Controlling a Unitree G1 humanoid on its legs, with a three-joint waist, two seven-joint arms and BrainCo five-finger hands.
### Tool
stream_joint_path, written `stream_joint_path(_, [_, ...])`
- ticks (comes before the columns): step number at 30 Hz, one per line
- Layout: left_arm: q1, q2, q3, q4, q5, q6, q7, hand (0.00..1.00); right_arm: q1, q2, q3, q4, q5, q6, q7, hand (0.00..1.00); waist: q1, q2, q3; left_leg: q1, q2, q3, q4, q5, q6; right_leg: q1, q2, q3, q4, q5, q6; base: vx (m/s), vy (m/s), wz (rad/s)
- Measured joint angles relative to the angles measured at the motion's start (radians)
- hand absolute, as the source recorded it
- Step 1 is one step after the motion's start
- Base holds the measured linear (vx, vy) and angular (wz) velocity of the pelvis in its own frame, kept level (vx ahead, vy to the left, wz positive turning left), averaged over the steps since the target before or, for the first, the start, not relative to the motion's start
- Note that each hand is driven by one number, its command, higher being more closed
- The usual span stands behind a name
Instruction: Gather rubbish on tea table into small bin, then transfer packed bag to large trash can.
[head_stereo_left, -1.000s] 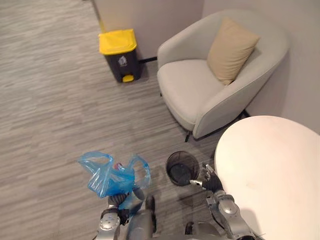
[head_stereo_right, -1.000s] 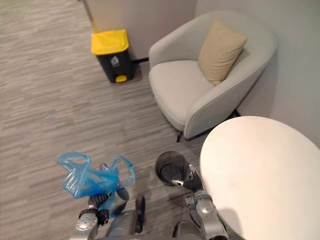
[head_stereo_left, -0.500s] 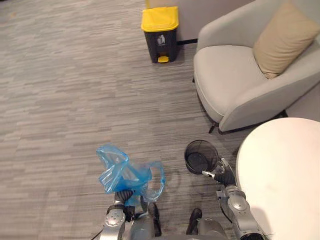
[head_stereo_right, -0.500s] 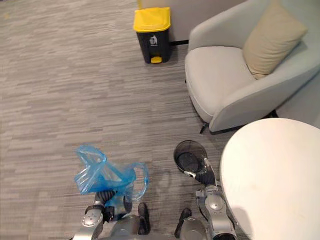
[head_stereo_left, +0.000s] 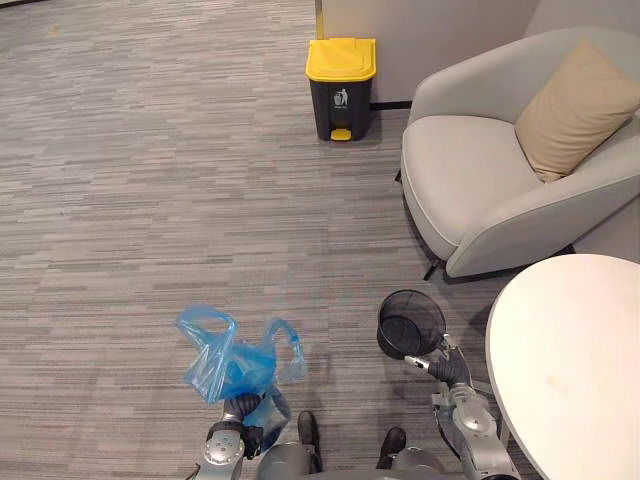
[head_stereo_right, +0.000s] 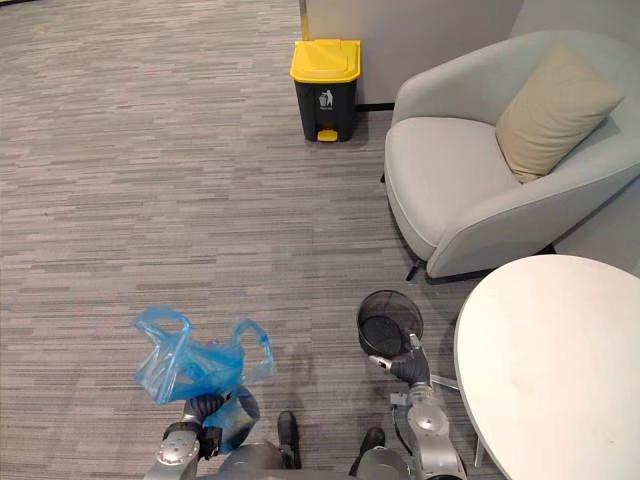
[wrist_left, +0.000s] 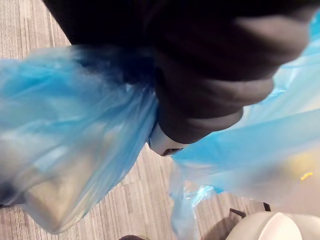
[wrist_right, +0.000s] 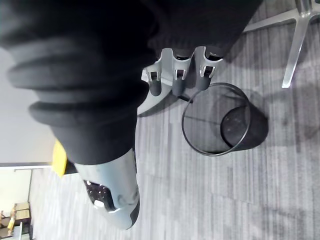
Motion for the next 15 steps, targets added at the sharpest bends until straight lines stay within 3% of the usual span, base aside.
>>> stream_joint_path(3, [0.006,0.004,0.030,-0.002,0.000,0.001,0.002,1.00,0.000,-0.002,-0.006,0.035,-0.002,0.005,-0.001,0.00,0.000,-0.032,0.010,-0.056,-0.026,-0.032,0.115,-0.082,0.018,-0.041,-0.080,-0.017,0.181,-0.085,0.014,0.05,0.049,0.41])
stream_joint_path(5, [0.009,0.011,0.031,-0.004,0.000,0.002,0.003,1.00,0.000,-0.004,-0.006,0.037,-0.003,0.005,-0.003,0.00,0.000,-0.040,0.010,-0.058,-0.039,-0.060,0.140,-0.109,0.029,-0.068,-0.110,0.019,0.287,-0.089,0.019,0.10,0.036,0.45])
stream_joint_path(7, [0.009,0.016,0.031,-0.027,-0.001,0.003,0.004,1.00,0.003,-0.002,-0.004,0.035,-0.002,0.005,-0.004,0.00,-0.006,-0.049,0.016,-0.049,-0.056,-0.099,0.142,-0.118,0.042,-0.109,-0.123,0.115,0.404,-0.069,-0.008,0.15,0.072,0.54])
stream_joint_path(8, [0.007,0.016,0.031,-0.051,-0.001,0.003,0.006,1.00,0.004,0.002,-0.002,0.035,-0.002,0.005,-0.004,0.00,-0.012,-0.050,0.021,-0.030,-0.057,-0.138,0.143,-0.123,0.050,-0.176,-0.125,0.175,0.530,-0.032,-0.054,0.20,0.033,0.66])
stream_joint_path(9, [0.001,0.016,0.029,-0.063,-0.002,0.003,0.015,1.00,0.008,0.006,-0.001,0.034,-0.002,0.005,-0.003,0.00,-0.018,-0.033,0.031,-0.025,-0.039,-0.172,0.143,-0.131,0.060,-0.210,-0.078,0.224,0.545,-0.094,-0.016,0.20,0.007,0.69])
stream_joint_path(12, [-0.013,0.019,0.032,-0.059,-0.004,0.008,0.022,1.00,0.006,0.001,-0.002,0.018,0.000,0.003,-0.004,0.00,-0.028,-0.043,0.037,-0.002,-0.022,-0.225,0.121,-0.137,0.060,-0.266,0.014,0.267,0.405,-0.128,-0.024,0.20,-0.079,0.61])
stream_joint_path(14, [-0.029,0.027,0.031,-0.051,-0.004,0.010,0.022,1.00,0.013,-0.004,-0.005,0.019,0.001,0.003,-0.005,0.00,-0.036,-0.049,0.041,0.022,-0.023,-0.252,0.110,-0.145,0.040,-0.263,0.059,0.284,0.219,-0.093,-0.011,0.23,-0.159,0.62])
stream_joint_path(15, [-0.039,0.034,0.031,-0.048,-0.003,0.009,0.021,1.00,0.016,-0.002,-0.005,0.022,0.001,0.004,-0.005,0.00,-0.043,-0.075,0.039,0.026,-0.047,-0.279,0.132,-0.161,-0.002,-0.251,0.065,0.329,0.110,0.020,-0.043,0.25,-0.208,0.75])
